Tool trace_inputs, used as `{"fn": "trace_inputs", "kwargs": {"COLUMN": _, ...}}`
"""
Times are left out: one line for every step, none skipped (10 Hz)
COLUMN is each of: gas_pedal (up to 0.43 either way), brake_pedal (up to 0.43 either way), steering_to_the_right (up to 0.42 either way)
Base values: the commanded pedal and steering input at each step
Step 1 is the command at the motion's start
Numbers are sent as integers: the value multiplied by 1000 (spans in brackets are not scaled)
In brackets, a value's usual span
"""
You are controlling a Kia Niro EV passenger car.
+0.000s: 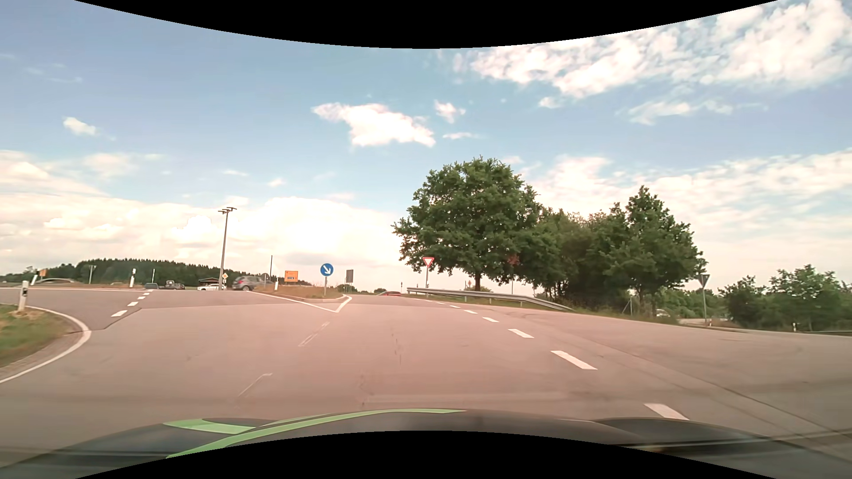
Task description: Follow the waypoints while adhering to traffic rules and regulations
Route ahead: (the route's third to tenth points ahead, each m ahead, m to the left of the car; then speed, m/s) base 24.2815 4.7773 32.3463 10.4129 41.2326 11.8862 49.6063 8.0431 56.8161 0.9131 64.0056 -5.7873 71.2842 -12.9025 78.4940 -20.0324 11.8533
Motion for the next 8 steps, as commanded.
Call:
{"fn": "trace_inputs", "kwargs": {"gas_pedal": 0, "brake_pedal": 37, "steering_to_the_right": -29}}
{"fn": "trace_inputs", "kwargs": {"gas_pedal": 0, "brake_pedal": 55, "steering_to_the_right": -32}}
{"fn": "trace_inputs", "kwargs": {"gas_pedal": 0, "brake_pedal": 61, "steering_to_the_right": -35}}
{"fn": "trace_inputs", "kwargs": {"gas_pedal": 0, "brake_pedal": 73, "steering_to_the_right": -36}}
{"fn": "trace_inputs", "kwargs": {"gas_pedal": 0, "brake_pedal": 85, "steering_to_the_right": -36}}
{"fn": "trace_inputs", "kwargs": {"gas_pedal": 0, "brake_pedal": 91, "steering_to_the_right": -36}}
{"fn": "trace_inputs", "kwargs": {"gas_pedal": 0, "brake_pedal": 98, "steering_to_the_right": -36}}
{"fn": "trace_inputs", "kwargs": {"gas_pedal": 0, "brake_pedal": 110, "steering_to_the_right": -36}}
